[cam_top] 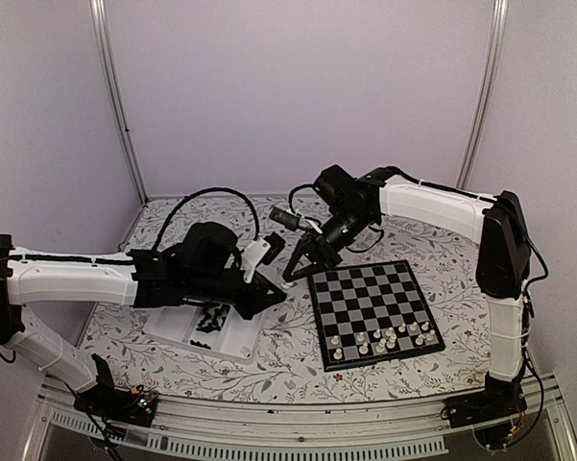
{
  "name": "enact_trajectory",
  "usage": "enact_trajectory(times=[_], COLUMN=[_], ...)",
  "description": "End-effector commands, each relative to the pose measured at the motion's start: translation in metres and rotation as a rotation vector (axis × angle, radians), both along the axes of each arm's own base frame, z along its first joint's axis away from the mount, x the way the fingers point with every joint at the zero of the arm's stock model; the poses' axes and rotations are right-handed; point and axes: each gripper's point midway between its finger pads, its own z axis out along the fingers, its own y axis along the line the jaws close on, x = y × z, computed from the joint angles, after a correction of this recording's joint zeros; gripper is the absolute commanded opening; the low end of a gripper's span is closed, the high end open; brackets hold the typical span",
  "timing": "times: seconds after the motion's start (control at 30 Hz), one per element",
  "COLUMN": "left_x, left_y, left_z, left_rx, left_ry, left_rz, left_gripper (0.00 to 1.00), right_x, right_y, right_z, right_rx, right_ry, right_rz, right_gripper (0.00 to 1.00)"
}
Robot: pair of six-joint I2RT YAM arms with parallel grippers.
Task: Set up the chess pieces on the board
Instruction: Pick up the chess piece from the storage box.
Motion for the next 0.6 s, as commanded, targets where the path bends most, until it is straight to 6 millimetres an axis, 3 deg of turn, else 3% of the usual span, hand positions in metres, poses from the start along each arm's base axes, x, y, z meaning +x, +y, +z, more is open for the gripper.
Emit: enact_trajectory(times=[0.0, 0.27, 0.43, 0.57], left_x=[0.007, 0.0, 0.0, 0.005], left_y=[-0.008, 0.005, 0.02, 0.028], left_z=[0.014, -0.008, -0.011, -0.011], left_rx=[-0.033, 0.028, 0.038, 0.04], left_ry=[-0.038, -0.005, -0.01, -0.014], left_rz=[-0.008, -0.002, 0.035, 0.063], left_gripper=[0.0, 0.0, 0.0, 0.0], right_x=[-0.003, 0.018, 0.019, 0.011], right_y=[0.001, -0.015, -0.047, -0.075], right_z=[0.006, -0.011, -0.025, -0.054], right_rx=[0.015, -0.041, -0.063, -0.108], right_ry=[-0.02, -0.27, -0.491, -0.604], right_rz=[0.012, -0.099, -0.181, -0.187], right_gripper=[0.06, 0.0, 0.0, 0.0])
